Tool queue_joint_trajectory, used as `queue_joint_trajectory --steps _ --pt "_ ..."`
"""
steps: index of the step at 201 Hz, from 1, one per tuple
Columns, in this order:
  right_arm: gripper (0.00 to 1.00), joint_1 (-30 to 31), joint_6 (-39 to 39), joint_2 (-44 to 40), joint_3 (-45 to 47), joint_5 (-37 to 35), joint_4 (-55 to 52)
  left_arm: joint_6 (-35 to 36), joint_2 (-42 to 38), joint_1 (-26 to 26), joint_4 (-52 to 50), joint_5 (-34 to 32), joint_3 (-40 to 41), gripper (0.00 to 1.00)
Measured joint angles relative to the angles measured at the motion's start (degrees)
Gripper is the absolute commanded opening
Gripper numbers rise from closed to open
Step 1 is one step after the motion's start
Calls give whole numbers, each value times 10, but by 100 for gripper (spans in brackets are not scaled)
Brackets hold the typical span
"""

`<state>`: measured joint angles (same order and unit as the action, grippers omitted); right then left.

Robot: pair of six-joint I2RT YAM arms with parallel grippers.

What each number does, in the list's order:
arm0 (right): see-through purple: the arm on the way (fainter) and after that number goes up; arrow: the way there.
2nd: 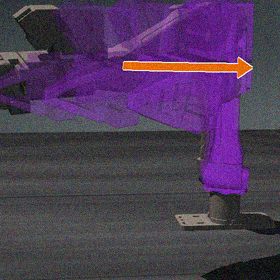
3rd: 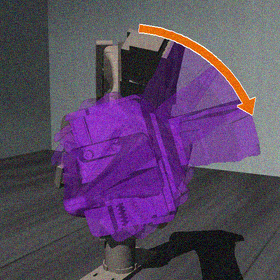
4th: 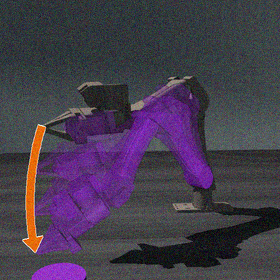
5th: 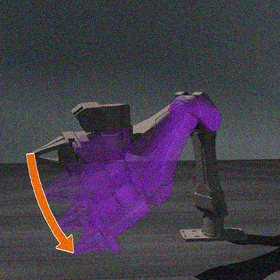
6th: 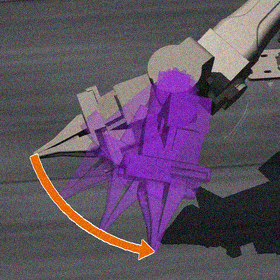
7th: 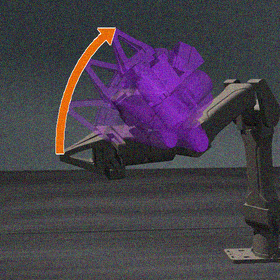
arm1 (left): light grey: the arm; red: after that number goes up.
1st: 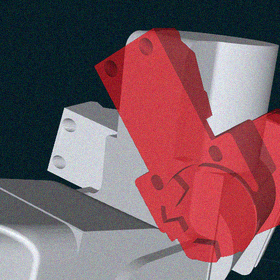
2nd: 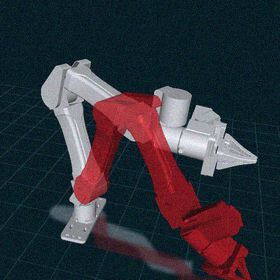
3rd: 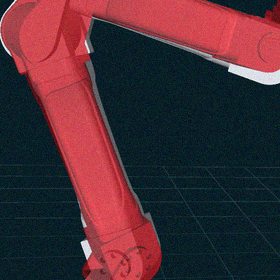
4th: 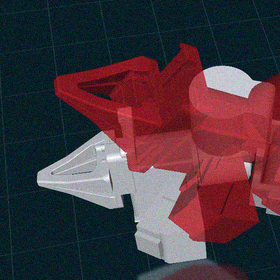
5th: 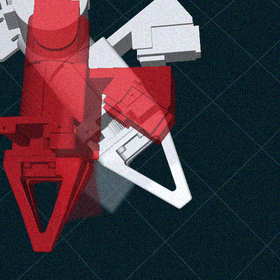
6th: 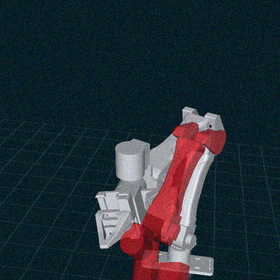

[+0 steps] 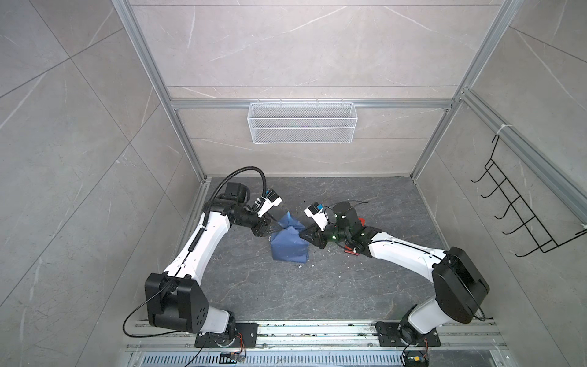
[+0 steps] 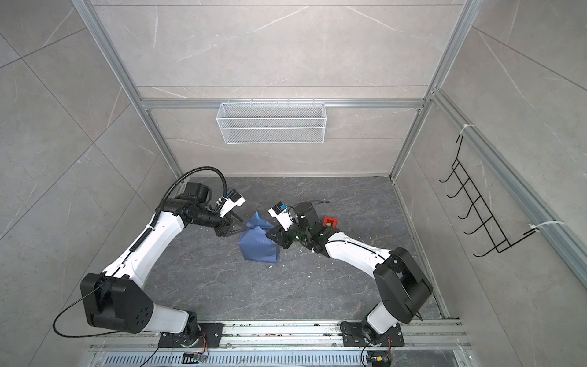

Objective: Wrap a gift box in wrapping paper
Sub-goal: Fold the seventh fold of the wrapping paper on the gift box.

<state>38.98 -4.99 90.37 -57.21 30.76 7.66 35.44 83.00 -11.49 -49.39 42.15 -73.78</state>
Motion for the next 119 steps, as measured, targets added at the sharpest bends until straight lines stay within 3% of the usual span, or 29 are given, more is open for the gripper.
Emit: queue_joint_trajectory --steps 42,119 --pt "28 0 3 5 -1 23 5 68 57 -2 1 40 5 54" --pt "26 0 -8 21 17 78 71 220 99 -35 -24 102 -23 43"
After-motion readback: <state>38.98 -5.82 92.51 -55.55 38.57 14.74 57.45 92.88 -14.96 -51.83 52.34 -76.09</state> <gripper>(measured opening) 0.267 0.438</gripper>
